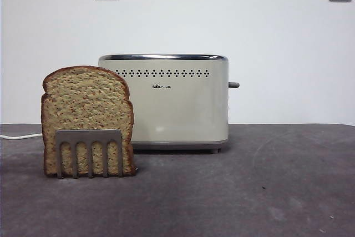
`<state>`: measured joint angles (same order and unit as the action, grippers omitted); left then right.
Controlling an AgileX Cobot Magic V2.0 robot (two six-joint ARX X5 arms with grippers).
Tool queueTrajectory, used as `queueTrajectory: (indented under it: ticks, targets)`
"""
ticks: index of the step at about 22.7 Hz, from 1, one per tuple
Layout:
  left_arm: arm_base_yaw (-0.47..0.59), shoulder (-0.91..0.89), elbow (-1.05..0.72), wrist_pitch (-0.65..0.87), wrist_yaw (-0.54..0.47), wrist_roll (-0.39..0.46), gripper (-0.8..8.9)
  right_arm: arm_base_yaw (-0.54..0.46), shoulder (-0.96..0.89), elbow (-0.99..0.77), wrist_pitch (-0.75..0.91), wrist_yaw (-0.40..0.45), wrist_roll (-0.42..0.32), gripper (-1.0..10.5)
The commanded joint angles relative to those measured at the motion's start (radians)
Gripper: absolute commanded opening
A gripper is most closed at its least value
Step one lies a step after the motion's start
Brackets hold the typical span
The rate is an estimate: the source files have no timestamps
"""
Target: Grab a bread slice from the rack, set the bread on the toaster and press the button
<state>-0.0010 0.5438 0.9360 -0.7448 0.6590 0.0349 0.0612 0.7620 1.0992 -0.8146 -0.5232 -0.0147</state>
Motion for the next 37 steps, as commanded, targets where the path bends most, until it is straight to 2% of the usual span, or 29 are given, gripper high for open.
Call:
queueTrajectory:
  ticks: [1,5,12,14,15,16,18,22,27,31,34,37]
  targets:
    - [0.000,0.041,0.057,-0.093,0.014,0.125,-0.08,0.016,0.056,0.103,-0.131,-0.001,-0.138,-0.1]
    - [-0.007,0.076,0.099,-0.180,0.045,0.187,-0.08,0.038,0.097,0.164,-0.205,0.001,-0.167,-0.1]
    - [-0.025,0.079,0.101,-0.192,0.048,0.199,0.09,0.045,0.098,0.165,-0.209,0.001,-0.167,-0.1]
    - [-0.026,0.079,0.101,-0.187,0.047,0.205,2.97,0.045,0.098,0.165,-0.213,0.001,-0.167,-0.1]
    - [-0.030,0.080,0.101,-0.169,0.048,0.206,5.32,0.045,0.098,0.165,-0.213,0.001,-0.167,-0.1]
    - [-0.038,0.082,0.101,-0.146,0.048,0.206,6.00,0.045,0.098,0.165,-0.213,0.001,-0.167,-0.1]
    - [-0.060,0.101,0.109,-0.115,0.047,0.235,5.98,0.045,0.099,0.165,-0.213,0.000,-0.167,-0.1]
    - [-0.154,0.214,0.177,-0.161,0.014,0.358,5.98,0.045,0.102,0.165,-0.213,0.000,-0.167,-0.1]
    - [-0.358,0.441,0.298,-0.232,-0.248,0.500,5.98,0.045,0.104,0.165,-0.213,0.000,-0.167,-0.1]
    - [-0.480,0.607,0.337,-0.225,-0.423,0.620,5.97,0.045,0.107,0.165,-0.213,0.000,-0.167,-0.1]
    - [-0.524,0.724,0.337,-0.222,-0.502,0.669,5.97,0.045,0.115,0.165,-0.214,0.000,-0.167,-0.1]
    - [-0.543,0.826,0.337,-0.210,-0.530,0.701,5.96,0.045,0.122,0.165,-0.214,-0.002,-0.167,-0.1]
